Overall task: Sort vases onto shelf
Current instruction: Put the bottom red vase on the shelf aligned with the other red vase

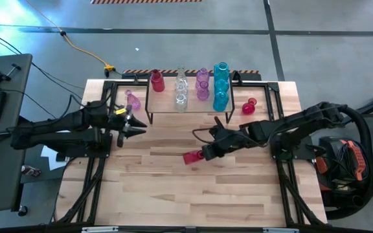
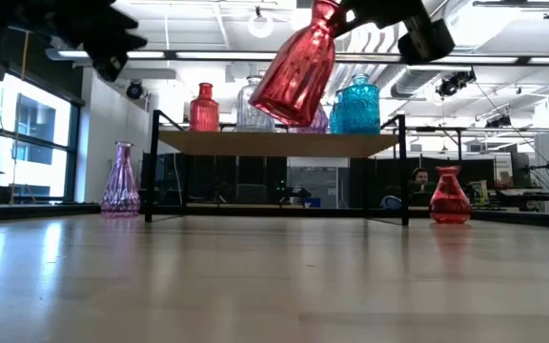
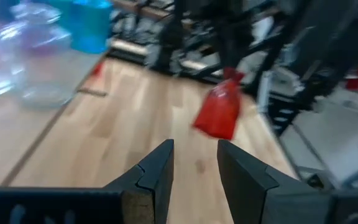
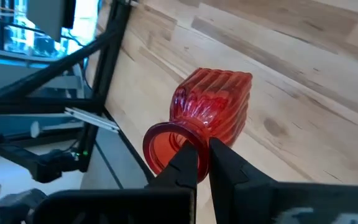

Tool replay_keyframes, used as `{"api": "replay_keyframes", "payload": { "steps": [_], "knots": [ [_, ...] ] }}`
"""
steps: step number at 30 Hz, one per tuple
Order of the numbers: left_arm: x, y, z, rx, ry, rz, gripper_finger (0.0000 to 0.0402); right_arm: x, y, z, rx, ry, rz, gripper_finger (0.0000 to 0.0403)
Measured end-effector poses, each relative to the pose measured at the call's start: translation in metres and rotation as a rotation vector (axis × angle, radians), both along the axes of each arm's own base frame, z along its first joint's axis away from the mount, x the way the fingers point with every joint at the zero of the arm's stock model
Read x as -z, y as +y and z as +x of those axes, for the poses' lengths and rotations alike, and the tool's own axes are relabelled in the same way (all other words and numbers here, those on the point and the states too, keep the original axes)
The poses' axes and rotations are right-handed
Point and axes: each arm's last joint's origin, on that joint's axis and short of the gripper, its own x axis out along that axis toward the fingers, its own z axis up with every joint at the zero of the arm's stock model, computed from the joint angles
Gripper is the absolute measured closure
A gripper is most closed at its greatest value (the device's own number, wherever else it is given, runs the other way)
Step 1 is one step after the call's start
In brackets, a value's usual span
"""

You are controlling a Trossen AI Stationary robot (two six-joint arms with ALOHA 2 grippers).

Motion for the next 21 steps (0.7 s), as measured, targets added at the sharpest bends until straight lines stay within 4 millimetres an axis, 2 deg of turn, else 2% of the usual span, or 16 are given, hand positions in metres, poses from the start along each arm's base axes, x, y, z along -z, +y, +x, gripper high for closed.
{"api": "replay_keyframes", "payload": {
  "steps": [5,9,16,21],
  "knots": [
    [-0.002,0.002,0.015,0.032,-0.041,0.0,0.0286,-0.005,-0.005,0.005,0.023,-0.066,0.022,0.0403],
    [-0.001,0.004,0.027,0.011,-0.048,-0.093,0.0286,-0.008,-0.005,0.012,0.025,-0.127,0.028,0.0403],
    [-0.004,0.008,0.046,-0.001,-0.117,-0.185,0.0286,0.005,-0.003,0.02,0.03,-0.091,0.014,0.0403],
    [0.001,0.006,0.057,0.159,-0.084,-0.295,0.0271,0.014,-0.002,0.025,0.025,-0.063,0.011,0.0403]
  ]
}}
